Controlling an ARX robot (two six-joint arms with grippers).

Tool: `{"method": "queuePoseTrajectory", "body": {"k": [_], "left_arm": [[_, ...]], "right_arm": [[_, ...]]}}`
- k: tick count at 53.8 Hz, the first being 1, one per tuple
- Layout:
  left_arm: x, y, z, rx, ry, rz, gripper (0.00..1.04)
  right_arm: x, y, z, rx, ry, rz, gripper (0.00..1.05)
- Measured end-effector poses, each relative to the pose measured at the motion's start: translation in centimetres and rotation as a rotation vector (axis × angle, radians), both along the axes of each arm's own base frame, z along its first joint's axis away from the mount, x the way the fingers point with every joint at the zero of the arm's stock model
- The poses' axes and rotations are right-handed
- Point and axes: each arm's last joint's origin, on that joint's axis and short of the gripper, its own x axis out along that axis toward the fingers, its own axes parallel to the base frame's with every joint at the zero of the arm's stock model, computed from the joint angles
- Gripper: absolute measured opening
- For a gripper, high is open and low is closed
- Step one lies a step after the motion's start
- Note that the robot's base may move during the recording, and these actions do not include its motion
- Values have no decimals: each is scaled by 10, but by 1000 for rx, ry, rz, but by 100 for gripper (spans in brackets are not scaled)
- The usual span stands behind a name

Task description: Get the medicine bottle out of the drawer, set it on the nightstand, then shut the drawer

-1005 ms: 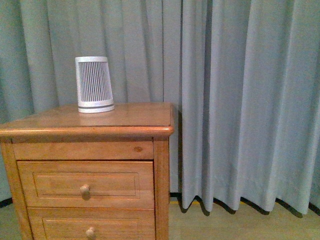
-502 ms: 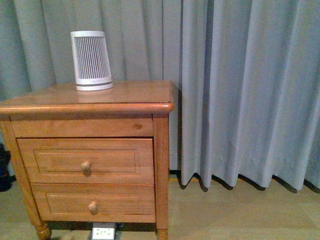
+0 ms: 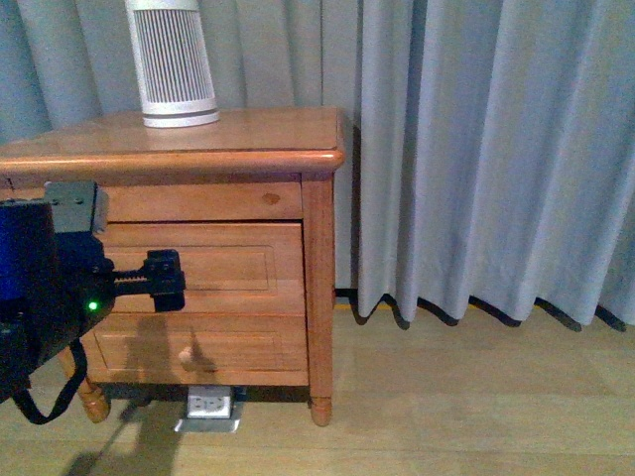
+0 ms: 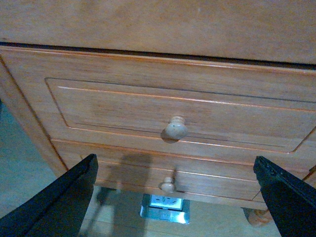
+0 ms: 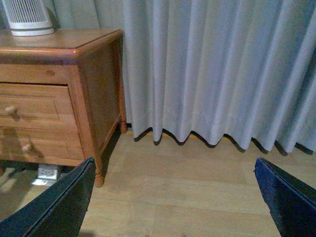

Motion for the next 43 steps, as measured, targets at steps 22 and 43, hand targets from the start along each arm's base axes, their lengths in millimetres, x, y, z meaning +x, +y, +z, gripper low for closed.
{"method": "queuePoseTrajectory", "body": {"k": [22,43], "left_arm": [[53,-19,-30,36,14,-82,98],[88,-5,-49,50,29,-75,98]], "right_arm": [[0,0,0,0,0,0,98],[0,0,0,0,0,0,98]]}}
